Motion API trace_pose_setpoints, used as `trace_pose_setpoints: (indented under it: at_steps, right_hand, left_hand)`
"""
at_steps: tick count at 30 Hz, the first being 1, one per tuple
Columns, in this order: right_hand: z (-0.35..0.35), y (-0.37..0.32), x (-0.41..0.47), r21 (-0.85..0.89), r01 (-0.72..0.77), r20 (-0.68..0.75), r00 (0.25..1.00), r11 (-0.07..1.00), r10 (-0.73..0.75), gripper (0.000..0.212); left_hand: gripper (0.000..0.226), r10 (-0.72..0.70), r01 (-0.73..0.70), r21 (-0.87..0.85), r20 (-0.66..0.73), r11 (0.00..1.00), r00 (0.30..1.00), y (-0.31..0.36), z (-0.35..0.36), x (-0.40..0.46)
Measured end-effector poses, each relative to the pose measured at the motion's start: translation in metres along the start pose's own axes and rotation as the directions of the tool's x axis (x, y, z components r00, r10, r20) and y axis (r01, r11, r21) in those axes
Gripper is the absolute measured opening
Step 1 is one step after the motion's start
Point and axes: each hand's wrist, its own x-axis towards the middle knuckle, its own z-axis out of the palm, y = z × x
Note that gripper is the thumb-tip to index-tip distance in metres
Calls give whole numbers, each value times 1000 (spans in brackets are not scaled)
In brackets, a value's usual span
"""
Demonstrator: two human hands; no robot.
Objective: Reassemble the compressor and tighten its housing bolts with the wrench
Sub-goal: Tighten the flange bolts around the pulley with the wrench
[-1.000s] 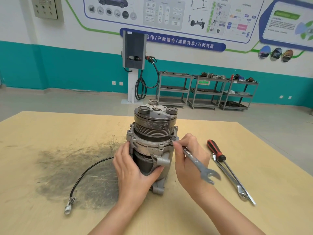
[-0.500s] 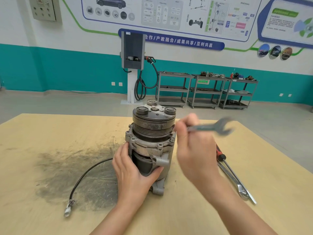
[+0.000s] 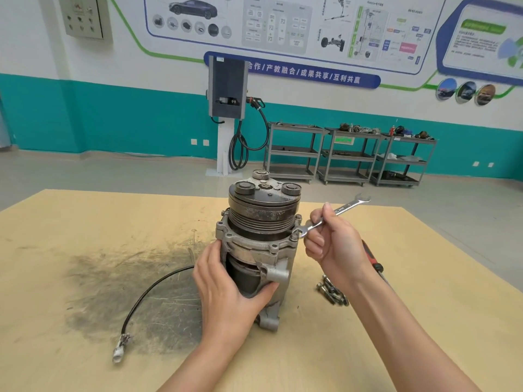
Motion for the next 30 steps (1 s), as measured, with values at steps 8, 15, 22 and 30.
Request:
trace_pose_setpoints:
  at_steps: [8, 15, 22, 30]
  right_hand:
    - [0, 6, -6, 3, 33, -15, 999, 999, -33, 39]
    - [9, 17, -16, -345, 398, -38, 899, 850, -436, 42]
    - [13, 35, -30, -538, 550, -22, 748, 638, -663, 31]
    - [30, 17, -37, -874, 451, 188, 659, 182, -728, 51]
  left_hand:
    - [119, 3, -3, 0, 1, 1000, 1000, 0, 0, 0]
    - [118, 0, 0, -12, -2, 1000, 1000, 0, 0, 0]
    - [119, -8, 8, -11, -3, 1000, 1000, 2, 0, -1]
    - [117, -2, 2, -10, -10, 1000, 1000, 2, 0, 0]
